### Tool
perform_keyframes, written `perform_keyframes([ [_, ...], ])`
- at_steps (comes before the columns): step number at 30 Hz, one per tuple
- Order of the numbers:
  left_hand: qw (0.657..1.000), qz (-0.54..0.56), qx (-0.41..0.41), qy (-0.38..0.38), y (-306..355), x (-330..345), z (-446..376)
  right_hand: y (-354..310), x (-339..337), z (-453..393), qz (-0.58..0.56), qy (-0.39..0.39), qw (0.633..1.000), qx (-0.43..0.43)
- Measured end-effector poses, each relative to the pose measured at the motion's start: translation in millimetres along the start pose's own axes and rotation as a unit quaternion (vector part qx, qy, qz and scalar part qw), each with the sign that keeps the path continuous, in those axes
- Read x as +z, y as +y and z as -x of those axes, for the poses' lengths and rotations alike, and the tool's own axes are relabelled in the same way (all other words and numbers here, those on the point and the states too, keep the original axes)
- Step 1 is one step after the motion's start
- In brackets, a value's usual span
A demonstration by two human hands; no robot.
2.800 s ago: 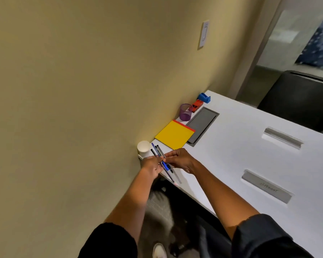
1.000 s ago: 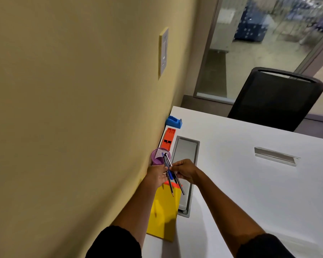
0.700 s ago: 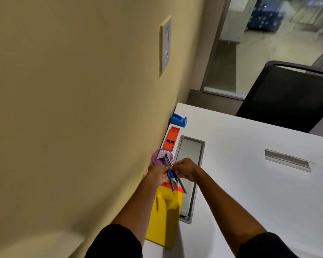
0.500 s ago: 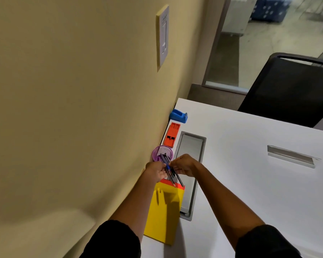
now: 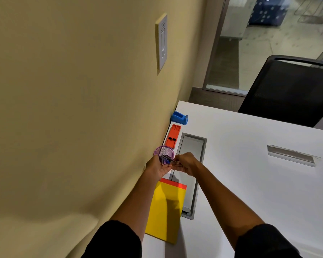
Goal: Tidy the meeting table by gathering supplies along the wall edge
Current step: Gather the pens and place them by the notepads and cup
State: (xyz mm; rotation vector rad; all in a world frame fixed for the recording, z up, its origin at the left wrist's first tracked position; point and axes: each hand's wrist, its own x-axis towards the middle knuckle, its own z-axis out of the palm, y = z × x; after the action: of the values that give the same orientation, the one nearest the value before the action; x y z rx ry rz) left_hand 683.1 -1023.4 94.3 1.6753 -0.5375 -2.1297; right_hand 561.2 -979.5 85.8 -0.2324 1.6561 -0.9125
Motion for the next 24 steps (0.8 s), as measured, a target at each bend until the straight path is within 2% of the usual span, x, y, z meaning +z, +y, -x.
perform_keyframes([
  [4,1.000,-0.025,-0.005,-0.017,-5.9,0.8,3.3,9.3,-1.7,9.4,0.011,0.026,0.999,-0.020],
  [12,0.998,-0.062,-0.001,0.005,-24.0,-10.7,27.4,32.5,-11.7,31.8,0.006,0.050,0.998,-0.037],
  [20,0.993,-0.114,0.017,-0.019,-60.9,-15.3,43.4,64.4,-13.8,68.8,0.090,0.050,0.993,-0.064],
  [22,0.987,-0.148,0.054,-0.015,-73.6,-15.9,54.4,73.2,-14.4,80.7,0.109,0.049,0.990,-0.075],
  [24,0.960,-0.239,0.144,-0.001,-83.0,-14.9,83.5,82.2,-15.2,92.7,0.126,0.050,0.987,-0.086],
])
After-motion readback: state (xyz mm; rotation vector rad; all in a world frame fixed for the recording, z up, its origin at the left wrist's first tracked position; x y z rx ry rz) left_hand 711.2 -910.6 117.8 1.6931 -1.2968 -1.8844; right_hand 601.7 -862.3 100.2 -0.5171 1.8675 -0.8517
